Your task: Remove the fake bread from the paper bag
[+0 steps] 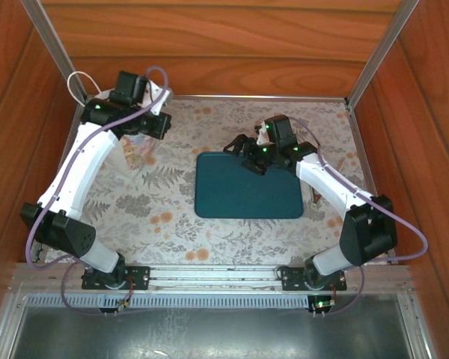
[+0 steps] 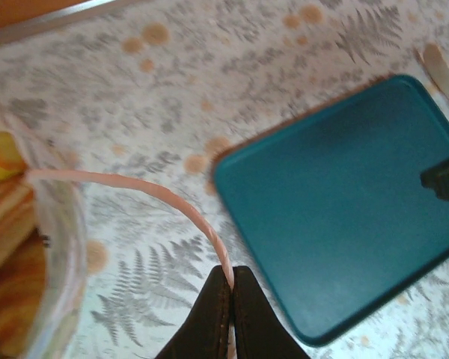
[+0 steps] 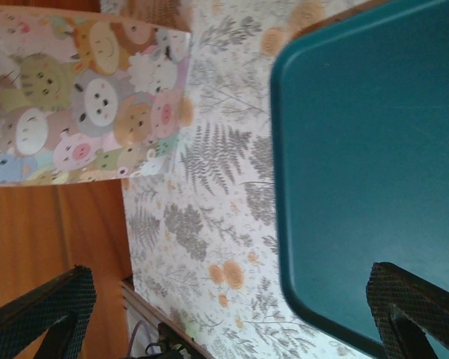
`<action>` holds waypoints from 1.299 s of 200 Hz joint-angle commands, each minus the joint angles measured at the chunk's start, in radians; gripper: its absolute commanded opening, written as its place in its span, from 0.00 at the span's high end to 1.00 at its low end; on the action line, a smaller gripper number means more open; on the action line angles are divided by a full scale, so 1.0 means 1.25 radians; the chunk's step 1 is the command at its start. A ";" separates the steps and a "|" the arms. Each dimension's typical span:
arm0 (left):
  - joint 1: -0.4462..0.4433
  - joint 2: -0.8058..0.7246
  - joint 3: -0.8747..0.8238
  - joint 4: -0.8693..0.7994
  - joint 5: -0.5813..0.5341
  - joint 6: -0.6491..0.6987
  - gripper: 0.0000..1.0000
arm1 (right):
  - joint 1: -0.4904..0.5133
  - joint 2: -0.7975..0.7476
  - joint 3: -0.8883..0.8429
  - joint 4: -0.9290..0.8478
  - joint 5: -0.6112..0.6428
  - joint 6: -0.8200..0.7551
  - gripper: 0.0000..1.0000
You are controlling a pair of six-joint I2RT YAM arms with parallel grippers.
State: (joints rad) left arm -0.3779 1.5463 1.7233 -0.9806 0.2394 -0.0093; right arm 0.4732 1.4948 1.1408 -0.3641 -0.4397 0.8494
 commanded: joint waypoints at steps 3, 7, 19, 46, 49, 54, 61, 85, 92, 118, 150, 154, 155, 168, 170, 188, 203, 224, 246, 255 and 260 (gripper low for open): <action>-0.061 0.009 -0.040 0.002 0.010 -0.067 1.00 | -0.025 -0.046 -0.029 -0.040 0.026 0.020 0.01; -0.072 0.012 -0.043 0.003 0.010 -0.070 1.00 | -0.027 -0.047 -0.034 -0.042 0.028 0.020 0.01; -0.100 0.021 -0.051 0.007 0.001 -0.089 1.00 | -0.035 -0.059 -0.045 -0.050 0.039 0.019 0.01; -0.151 0.049 -0.061 0.039 0.009 -0.128 1.00 | -0.046 -0.076 -0.070 -0.051 0.046 0.018 0.02; -0.157 0.054 -0.060 0.041 0.009 -0.131 1.00 | -0.047 -0.077 -0.072 -0.050 0.046 0.018 0.03; -0.169 0.063 -0.056 0.043 0.009 -0.135 1.00 | -0.049 -0.079 -0.076 -0.050 0.047 0.018 0.04; -0.182 0.075 -0.051 0.042 0.009 -0.137 1.00 | -0.051 -0.079 -0.078 -0.053 0.048 0.018 0.05; -0.218 0.118 -0.029 0.056 0.004 -0.162 1.00 | -0.057 -0.090 -0.079 -0.070 0.069 0.011 0.04; -0.230 0.132 -0.020 0.058 0.000 -0.165 1.00 | -0.058 -0.095 -0.082 -0.073 0.078 0.011 0.04; -0.272 0.191 0.007 0.061 0.001 -0.168 1.00 | -0.068 -0.114 -0.095 -0.081 0.098 0.011 0.04; -0.307 0.255 0.018 0.068 -0.023 -0.192 1.00 | -0.085 -0.148 -0.121 -0.111 0.150 0.014 0.04; -0.309 0.260 0.019 0.068 -0.024 -0.195 1.00 | -0.087 -0.152 -0.125 -0.113 0.154 0.014 0.04; -0.311 0.261 0.019 0.069 -0.024 -0.196 1.00 | -0.088 -0.154 -0.125 -0.114 0.154 0.015 0.04; -0.320 0.278 0.026 0.072 -0.024 -0.199 1.00 | -0.098 -0.167 -0.138 -0.122 0.164 0.016 0.04; -0.320 0.280 0.028 0.072 -0.025 -0.200 0.97 | -0.098 -0.168 -0.140 -0.122 0.165 0.016 0.04; -0.333 0.292 0.050 0.071 -0.009 -0.215 0.47 | -0.112 -0.187 -0.161 -0.123 0.169 0.020 0.03; -0.359 0.276 0.071 0.071 -0.010 -0.216 0.30 | -0.123 -0.199 -0.173 -0.122 0.167 0.019 0.03; -0.385 0.234 0.103 0.071 0.066 -0.212 0.24 | -0.136 -0.210 -0.174 -0.142 0.176 0.007 0.03; -0.404 0.172 0.109 0.073 0.160 -0.211 0.23 | -0.149 -0.223 -0.174 -0.139 0.171 -0.013 0.04; -0.408 0.150 0.097 0.072 0.182 -0.212 0.23 | -0.150 -0.221 -0.175 -0.113 0.135 -0.031 0.04; -0.408 0.137 0.087 0.072 0.205 -0.211 0.23 | -0.150 -0.217 -0.173 -0.102 0.112 -0.033 0.05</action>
State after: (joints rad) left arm -0.8730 1.8290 1.8259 -0.8864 0.3458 -0.2668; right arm 0.2977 1.2366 0.9264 -0.5228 -0.2359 0.8539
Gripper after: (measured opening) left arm 0.771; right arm 0.959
